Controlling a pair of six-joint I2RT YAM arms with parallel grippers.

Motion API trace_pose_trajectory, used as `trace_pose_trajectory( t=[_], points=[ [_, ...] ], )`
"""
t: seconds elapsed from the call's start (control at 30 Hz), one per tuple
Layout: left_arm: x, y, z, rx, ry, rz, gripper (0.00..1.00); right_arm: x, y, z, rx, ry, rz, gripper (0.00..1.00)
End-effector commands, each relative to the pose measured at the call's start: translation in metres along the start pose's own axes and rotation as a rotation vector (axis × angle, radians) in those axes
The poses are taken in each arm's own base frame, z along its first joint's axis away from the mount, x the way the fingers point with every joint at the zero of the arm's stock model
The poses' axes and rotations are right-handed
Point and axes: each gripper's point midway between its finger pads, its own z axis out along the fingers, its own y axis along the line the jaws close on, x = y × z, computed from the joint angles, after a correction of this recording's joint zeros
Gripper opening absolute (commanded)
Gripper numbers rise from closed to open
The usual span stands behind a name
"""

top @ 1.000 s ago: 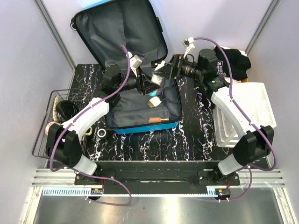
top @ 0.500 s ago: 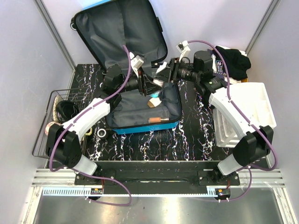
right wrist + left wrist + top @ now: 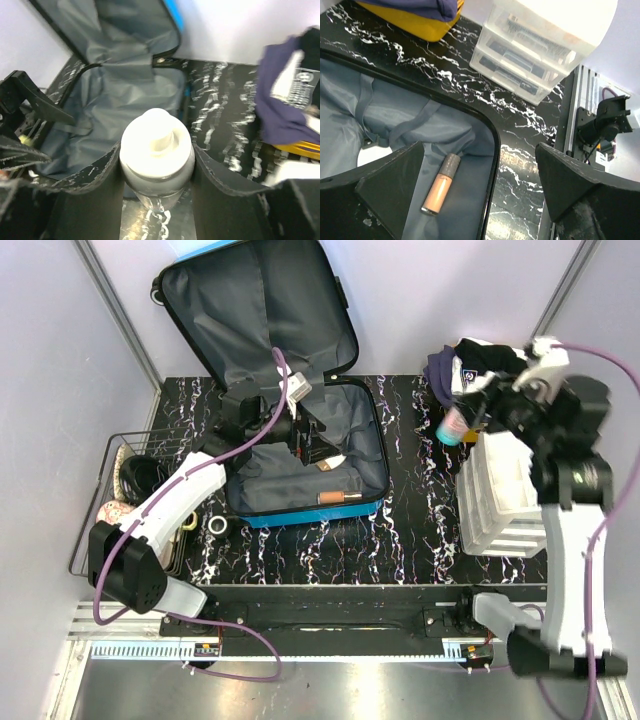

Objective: Open, take out, and arrange the luggage

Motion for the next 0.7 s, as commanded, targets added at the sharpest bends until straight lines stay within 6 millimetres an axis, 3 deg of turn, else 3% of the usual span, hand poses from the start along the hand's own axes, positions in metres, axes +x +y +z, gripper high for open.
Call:
trace_pose_trajectory(
  t=[0.0, 0.17, 0.3, 0.37, 0.47, 0.67],
  points=[
    [-0.016, -0.007, -0.01, -0.009, -0.01, 0.076, 0.99, -0.008, -0.037, -0.091, 0.351, -0.101, -0.104, 0.0],
    [-0.011, -0.009, -0.004, 0.016, -0.032, 0.022, 0.99, 0.001, -0.07, -0.139, 0.6, -0.111, -0.119, 0.0],
    [-0.007, -0.009, -0.002, 0.016, -0.045, -0.011, 0.99, -0.003, -0.126, -0.179, 0.935, -0.148, -0.061, 0.0],
    [-0.007, -0.009, -0.001, 0.012, -0.058, -0.016, 0.99, -0.01, -0.154, -0.205, 1.086, -0.24, 0.096, 0.0],
    [-0.008, -0.014, 0.0, 0.026, -0.064, -0.025, 0.99, -0.008, -0.177, -0.212, 1.132, -0.282, 0.216, 0.0],
    [0.001, -0.019, 0.0, 0.027, -0.082, -0.032, 0.99, -0.018, -0.203, -0.2, 1.128, -0.25, 0.207, 0.0]
  ],
)
